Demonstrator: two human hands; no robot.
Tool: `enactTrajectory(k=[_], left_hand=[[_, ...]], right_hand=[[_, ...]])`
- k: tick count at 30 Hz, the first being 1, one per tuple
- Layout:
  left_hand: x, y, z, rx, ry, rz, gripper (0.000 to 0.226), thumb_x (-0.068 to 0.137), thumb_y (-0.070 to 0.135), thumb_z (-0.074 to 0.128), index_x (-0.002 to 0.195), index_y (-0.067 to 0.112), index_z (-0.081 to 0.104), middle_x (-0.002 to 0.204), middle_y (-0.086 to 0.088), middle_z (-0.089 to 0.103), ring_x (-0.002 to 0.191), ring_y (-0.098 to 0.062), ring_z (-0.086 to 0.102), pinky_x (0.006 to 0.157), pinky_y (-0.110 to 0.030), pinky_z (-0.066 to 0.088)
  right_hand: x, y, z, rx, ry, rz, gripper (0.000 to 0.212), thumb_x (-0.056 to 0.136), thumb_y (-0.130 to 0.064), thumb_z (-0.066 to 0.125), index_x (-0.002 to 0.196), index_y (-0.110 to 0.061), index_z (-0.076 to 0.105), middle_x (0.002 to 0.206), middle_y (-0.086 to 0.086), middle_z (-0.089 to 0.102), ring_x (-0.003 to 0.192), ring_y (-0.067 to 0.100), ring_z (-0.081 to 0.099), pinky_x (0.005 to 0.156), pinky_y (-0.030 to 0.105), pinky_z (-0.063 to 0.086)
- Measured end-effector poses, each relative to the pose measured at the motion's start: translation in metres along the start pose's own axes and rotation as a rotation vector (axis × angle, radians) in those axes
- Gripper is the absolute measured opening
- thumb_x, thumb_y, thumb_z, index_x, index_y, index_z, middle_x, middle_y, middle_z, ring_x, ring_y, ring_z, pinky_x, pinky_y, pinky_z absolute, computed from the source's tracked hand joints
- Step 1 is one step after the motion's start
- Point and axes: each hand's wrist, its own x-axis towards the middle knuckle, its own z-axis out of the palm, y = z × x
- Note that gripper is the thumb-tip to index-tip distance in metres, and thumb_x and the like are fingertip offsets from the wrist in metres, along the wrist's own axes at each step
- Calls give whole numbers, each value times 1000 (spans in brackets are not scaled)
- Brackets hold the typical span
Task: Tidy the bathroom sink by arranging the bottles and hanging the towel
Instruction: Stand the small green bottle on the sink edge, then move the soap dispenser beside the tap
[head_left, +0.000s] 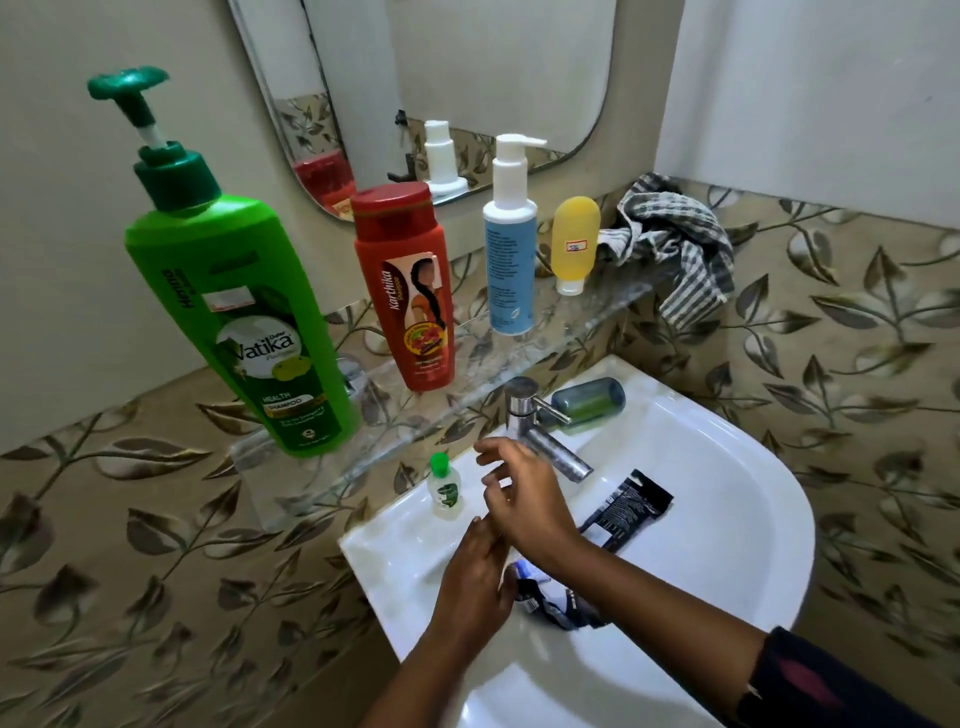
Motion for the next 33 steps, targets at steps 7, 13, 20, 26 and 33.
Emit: enactTrajectory(k=[7,13,20,26,33], left_hand=[[38,20,23,101,-80,65,54,58,8,83,109,-3,68,117,-19,66,109,-33,63,88,-52,51],[57,34,35,120,-121,36,55,62,10,82,113,-2,66,118,-18,66,111,-33,62,91,-52,50],[67,34,38,167,-137,-37,61,63,13,83,119,-2,63,122,-19,64,112,-34,62,90,-51,50],[75,33,35,223,-178,-85,63,51,22,87,109,4,69,112,-15,69,101,-28,68,81,-42,56],[81,37,41,283,-251,-149,64,46,28,89,103,5,72,106,-13,72,94,-25,71,75,-34,59]], right_hand=[[30,23,-90,-16,333,-57,28,79,6,53,92,-15,66,90,2,68,77,9,63,70,10,50],[96,94,-121,-505,29,98,45,77,2,53,121,-7,55,123,15,57,115,31,51,96,36,47],[132,136,-107,-978,-368,44,67,82,-16,59,143,-16,29,145,8,40,129,30,38,102,39,39],[145,150,-98,-1135,-407,9,69,84,-17,59,144,-20,24,144,5,38,132,27,33,103,41,33],[147,167,-106,-1034,-331,-79,68,78,-28,65,139,-23,34,139,5,40,126,28,37,99,40,34]])
